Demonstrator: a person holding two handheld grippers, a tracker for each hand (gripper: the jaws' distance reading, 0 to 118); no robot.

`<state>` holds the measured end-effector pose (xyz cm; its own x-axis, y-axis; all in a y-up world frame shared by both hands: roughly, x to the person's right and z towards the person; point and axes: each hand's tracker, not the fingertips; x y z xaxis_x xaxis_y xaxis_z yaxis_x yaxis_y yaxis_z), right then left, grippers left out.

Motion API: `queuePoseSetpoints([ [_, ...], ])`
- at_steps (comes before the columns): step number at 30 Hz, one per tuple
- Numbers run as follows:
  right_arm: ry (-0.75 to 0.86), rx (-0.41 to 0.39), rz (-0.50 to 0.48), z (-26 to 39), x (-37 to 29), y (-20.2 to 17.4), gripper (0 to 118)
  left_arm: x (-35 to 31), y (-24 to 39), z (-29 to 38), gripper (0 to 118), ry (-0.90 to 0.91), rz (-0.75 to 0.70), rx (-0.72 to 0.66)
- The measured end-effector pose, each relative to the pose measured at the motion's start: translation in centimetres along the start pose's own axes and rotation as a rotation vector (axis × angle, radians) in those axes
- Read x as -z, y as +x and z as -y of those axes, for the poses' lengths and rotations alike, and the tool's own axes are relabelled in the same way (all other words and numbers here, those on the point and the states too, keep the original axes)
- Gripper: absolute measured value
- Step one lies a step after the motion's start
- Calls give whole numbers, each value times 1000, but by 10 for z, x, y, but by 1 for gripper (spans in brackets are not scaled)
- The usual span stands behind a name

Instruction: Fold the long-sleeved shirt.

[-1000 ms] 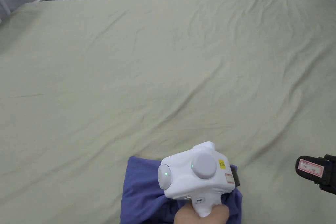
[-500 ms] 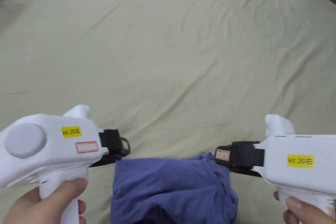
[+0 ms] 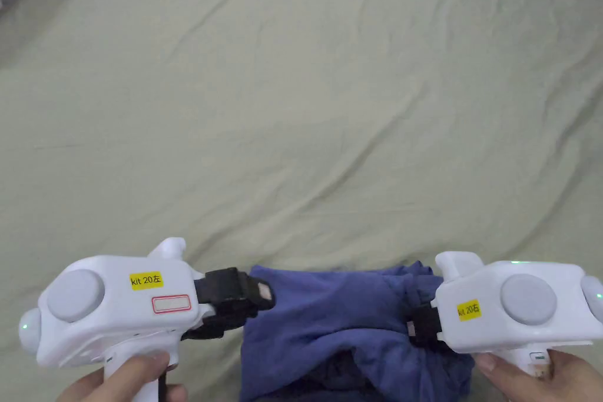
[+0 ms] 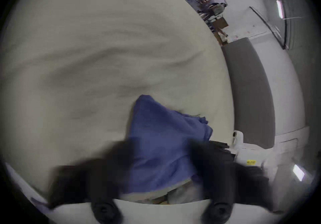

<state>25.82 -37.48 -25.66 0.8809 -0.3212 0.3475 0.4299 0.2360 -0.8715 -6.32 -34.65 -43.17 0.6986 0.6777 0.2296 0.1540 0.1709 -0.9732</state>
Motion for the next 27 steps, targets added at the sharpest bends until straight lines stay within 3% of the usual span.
queuePoseSetpoints([
  [1,4,13,-15,1,-1,3,0,8,-5,-3,105,-22,29,-18],
  [2,9,31,-38,1,-2,7,0,21,-10,-4,117,-65,75,-40],
  [5,18,107,-99,4,-3,18,0,46,-31,-8,111,-140,79,-85],
  [6,18,125,-113,4,-2,21,0,56,-37,-5,100,-183,139,-90],
  [7,17,131,-117,4,-2,23,0,64,-40,-4,74,-194,198,-95],
  [9,18,138,-121,5,-2,22,0,70,-35,3,17,-168,170,-121],
  [12,40,139,-119,7,-7,17,0,74,-35,3,16,-198,268,-165],
  [17,157,151,-122,8,-36,-16,0,32,-36,-9,14,-144,192,-124],
  [20,182,101,-44,1,-49,-65,0,-3,-42,-21,14,-145,203,-116],
  [22,192,84,-43,-1,-53,-104,0,-32,-45,-29,14,-125,131,-76],
  [27,166,0,-200,-5,-45,-213,0,-120,-82,-55,14,-49,-54,-63],
])
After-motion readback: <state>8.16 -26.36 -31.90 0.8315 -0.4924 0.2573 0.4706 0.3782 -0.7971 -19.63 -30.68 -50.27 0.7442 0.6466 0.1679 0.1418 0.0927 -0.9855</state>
